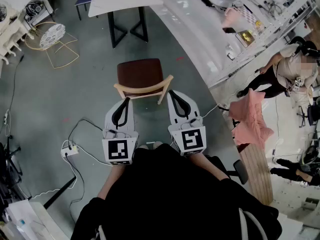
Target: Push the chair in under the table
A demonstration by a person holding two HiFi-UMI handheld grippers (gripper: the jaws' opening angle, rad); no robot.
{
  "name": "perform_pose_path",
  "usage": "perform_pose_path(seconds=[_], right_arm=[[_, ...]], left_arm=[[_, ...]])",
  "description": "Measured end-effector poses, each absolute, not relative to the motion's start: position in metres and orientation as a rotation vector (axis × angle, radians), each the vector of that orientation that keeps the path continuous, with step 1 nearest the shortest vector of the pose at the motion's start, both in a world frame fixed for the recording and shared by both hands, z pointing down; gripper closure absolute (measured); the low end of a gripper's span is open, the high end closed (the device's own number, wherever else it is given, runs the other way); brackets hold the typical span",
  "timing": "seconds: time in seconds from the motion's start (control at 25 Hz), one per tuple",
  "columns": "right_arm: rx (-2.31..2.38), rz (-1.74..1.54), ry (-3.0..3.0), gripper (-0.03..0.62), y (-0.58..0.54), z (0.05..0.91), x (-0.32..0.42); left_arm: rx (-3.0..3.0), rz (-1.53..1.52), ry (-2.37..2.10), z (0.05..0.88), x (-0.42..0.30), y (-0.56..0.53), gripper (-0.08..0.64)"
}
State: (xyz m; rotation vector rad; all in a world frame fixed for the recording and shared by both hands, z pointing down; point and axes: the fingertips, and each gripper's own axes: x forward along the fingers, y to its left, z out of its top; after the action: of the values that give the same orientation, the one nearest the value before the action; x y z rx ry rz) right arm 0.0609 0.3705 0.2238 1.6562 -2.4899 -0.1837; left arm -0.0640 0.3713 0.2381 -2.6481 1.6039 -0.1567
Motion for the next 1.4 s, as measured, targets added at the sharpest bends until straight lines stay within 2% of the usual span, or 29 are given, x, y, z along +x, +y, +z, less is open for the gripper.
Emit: perform_pose_path(seconds=[0.44, 0.8, 1.28, 1.4], right_arm=[[1.676, -0.152, -2.502, 0.569, 0.355, 0.238, 0.052], [1.551, -0.152, -2.503, 0.569, 0.292, 0.282, 0.068], [1.220, -0.035, -2.500, 0.568, 0.184, 0.366, 0.076], [1.142, -0.013, -2.492, 0.568, 0.165, 0.386, 0.081]], left_arm=[[-2.680, -0.143, 1.531, 0.252, -0.075, 0.354, 0.551], [-2.670, -0.170, 1.544, 0.282, -0.064, 0.290, 0.551], [-2.668, -0.415, 1.491, 0.351, -0.047, 0.183, 0.546], [-2.684, -0.483, 1.493, 0.369, -0.046, 0.162, 0.513]])
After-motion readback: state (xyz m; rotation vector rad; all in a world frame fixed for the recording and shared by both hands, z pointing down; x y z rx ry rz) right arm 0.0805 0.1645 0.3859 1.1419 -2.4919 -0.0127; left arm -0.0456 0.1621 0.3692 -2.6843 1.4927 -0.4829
